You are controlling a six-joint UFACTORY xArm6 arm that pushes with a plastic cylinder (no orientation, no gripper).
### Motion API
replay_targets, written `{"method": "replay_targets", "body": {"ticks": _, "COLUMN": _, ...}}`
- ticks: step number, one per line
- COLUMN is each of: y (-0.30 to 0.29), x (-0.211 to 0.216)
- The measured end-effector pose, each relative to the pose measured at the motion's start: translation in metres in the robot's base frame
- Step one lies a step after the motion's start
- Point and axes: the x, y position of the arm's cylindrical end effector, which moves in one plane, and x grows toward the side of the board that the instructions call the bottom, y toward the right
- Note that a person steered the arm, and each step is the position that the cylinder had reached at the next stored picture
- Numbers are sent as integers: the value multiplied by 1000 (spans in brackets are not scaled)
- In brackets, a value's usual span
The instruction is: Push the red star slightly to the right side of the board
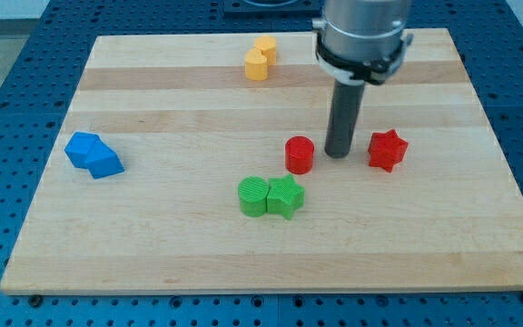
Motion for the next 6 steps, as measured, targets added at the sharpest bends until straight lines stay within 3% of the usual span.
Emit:
{"method": "replay_targets", "body": {"ticks": 4, "y": 53, "x": -16}}
{"method": "replay_targets", "body": {"ticks": 6, "y": 42, "x": -15}}
